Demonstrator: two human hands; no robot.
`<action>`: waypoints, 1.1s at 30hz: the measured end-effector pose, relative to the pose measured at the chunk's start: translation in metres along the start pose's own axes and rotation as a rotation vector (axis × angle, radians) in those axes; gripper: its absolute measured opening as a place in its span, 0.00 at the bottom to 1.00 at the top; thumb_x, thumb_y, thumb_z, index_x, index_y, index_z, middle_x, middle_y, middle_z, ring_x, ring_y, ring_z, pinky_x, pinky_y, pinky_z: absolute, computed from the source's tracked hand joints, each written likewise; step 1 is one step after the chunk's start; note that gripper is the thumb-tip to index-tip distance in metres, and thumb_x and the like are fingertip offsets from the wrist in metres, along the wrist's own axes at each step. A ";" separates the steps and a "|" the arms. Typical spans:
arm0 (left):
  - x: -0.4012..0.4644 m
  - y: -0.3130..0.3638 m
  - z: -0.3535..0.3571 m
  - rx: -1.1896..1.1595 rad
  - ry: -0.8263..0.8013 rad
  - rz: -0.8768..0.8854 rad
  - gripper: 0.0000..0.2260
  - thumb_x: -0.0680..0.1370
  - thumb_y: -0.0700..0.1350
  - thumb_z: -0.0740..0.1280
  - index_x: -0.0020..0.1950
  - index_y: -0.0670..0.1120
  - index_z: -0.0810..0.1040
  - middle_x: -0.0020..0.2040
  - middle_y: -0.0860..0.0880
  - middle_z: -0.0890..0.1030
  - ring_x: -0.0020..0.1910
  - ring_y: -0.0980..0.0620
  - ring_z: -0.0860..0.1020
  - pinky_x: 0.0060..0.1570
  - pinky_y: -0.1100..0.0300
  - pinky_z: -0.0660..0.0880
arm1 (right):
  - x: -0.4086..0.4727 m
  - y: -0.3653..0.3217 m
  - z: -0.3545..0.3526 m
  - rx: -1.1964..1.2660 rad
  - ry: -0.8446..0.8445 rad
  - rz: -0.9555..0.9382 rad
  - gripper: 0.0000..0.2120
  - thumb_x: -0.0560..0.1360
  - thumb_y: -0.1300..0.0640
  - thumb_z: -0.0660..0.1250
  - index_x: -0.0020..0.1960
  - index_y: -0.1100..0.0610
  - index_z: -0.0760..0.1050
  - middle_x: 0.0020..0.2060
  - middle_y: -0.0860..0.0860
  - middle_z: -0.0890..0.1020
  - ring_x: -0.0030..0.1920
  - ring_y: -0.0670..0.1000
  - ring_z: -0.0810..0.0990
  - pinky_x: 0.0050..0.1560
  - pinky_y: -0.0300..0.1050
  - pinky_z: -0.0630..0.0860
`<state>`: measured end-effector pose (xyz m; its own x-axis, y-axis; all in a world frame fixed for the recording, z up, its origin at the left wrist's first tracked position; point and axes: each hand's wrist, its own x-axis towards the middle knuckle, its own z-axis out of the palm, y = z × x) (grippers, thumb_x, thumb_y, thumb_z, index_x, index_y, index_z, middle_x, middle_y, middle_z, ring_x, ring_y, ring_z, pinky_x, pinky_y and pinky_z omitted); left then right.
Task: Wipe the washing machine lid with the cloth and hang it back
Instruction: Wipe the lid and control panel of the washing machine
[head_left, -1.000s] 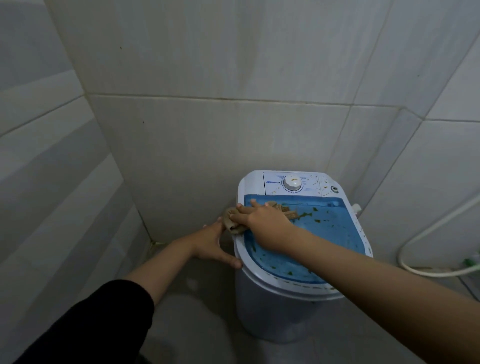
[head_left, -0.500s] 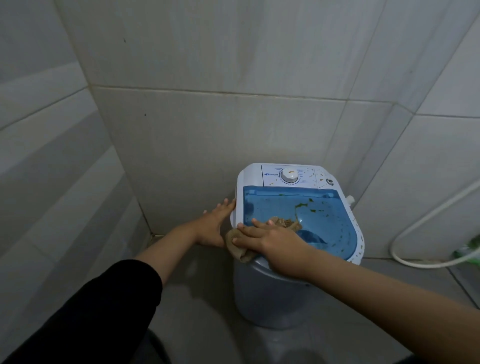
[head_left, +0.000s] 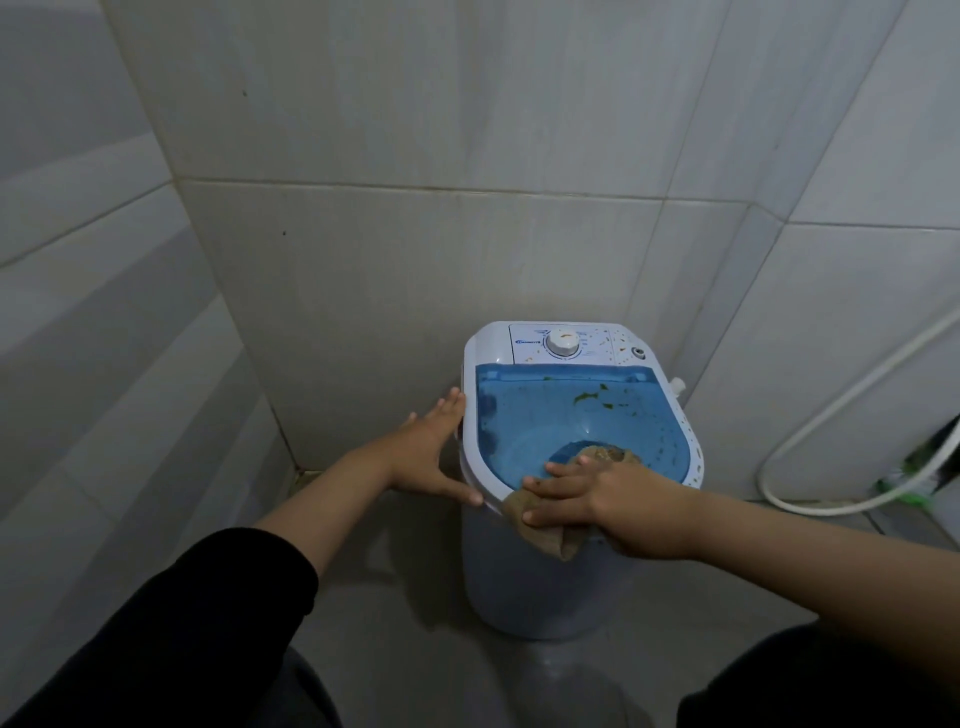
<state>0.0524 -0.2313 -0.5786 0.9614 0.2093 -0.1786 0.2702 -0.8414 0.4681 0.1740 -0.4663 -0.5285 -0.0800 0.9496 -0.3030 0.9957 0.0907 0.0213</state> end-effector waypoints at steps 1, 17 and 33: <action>-0.001 0.000 0.000 -0.002 -0.002 0.003 0.58 0.65 0.63 0.73 0.76 0.48 0.34 0.78 0.49 0.36 0.77 0.51 0.38 0.72 0.48 0.37 | -0.003 0.001 -0.001 0.002 -0.015 0.006 0.30 0.75 0.66 0.58 0.73 0.46 0.60 0.76 0.49 0.57 0.76 0.56 0.55 0.73 0.54 0.56; 0.026 0.015 0.007 -0.050 -0.039 -0.039 0.68 0.55 0.76 0.69 0.70 0.48 0.22 0.71 0.47 0.20 0.71 0.48 0.25 0.73 0.45 0.36 | -0.043 0.093 -0.054 0.106 0.212 0.373 0.29 0.68 0.68 0.60 0.63 0.44 0.74 0.58 0.48 0.78 0.58 0.52 0.77 0.49 0.47 0.76; 0.016 0.008 0.014 -0.028 0.004 0.008 0.67 0.56 0.73 0.72 0.71 0.56 0.23 0.72 0.55 0.22 0.72 0.54 0.26 0.72 0.47 0.35 | 0.046 0.200 -0.019 0.140 0.325 0.663 0.36 0.71 0.71 0.59 0.74 0.47 0.59 0.75 0.50 0.62 0.70 0.56 0.68 0.59 0.47 0.71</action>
<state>0.0692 -0.2417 -0.5902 0.9637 0.2049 -0.1714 0.2639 -0.8289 0.4932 0.3681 -0.3988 -0.5202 0.5498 0.8348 0.0286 0.8353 -0.5492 -0.0267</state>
